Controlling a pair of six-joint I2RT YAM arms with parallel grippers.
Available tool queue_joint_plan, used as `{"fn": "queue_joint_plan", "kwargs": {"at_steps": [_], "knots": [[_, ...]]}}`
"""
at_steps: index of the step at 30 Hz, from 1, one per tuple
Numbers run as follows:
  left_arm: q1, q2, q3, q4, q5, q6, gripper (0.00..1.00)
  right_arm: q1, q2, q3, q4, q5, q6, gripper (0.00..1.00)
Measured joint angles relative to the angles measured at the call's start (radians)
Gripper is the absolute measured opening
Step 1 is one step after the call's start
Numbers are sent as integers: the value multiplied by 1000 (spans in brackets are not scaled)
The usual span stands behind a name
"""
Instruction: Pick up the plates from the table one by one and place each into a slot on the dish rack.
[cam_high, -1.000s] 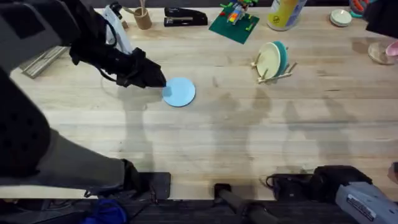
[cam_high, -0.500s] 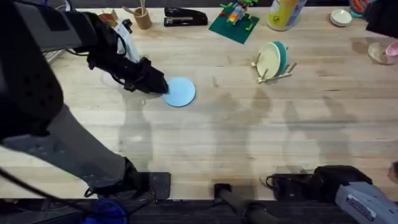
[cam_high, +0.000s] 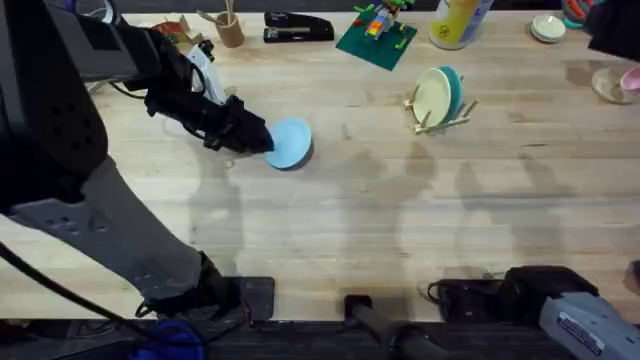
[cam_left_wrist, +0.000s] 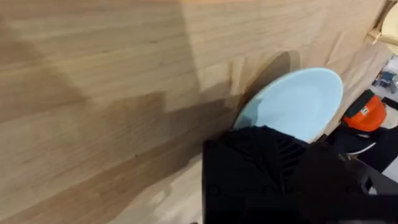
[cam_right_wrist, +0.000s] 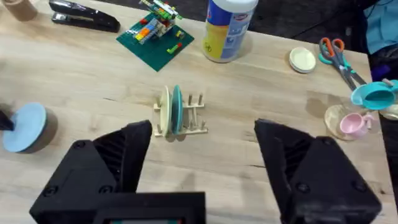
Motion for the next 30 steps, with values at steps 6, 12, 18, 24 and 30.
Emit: {"fn": "queue_joint_plan", "kwargs": {"at_steps": [6, 12, 18, 24, 30], "knots": [[0, 0, 0, 0, 0, 0, 42, 0, 0, 0, 0, 0, 0, 995], [0, 0, 0, 0, 0, 0, 43, 0, 0, 0, 0, 0, 0, 995], [0, 0, 0, 0, 0, 0, 43, 0, 3, 0, -6, -8, 51, 995], [0, 0, 0, 2, 0, 0, 43, 0, 56, 3, -18, -131, 90, 995], [0, 0, 0, 5, 0, 0, 43, 0, 164, 3, -18, -265, 151, 995]]}}
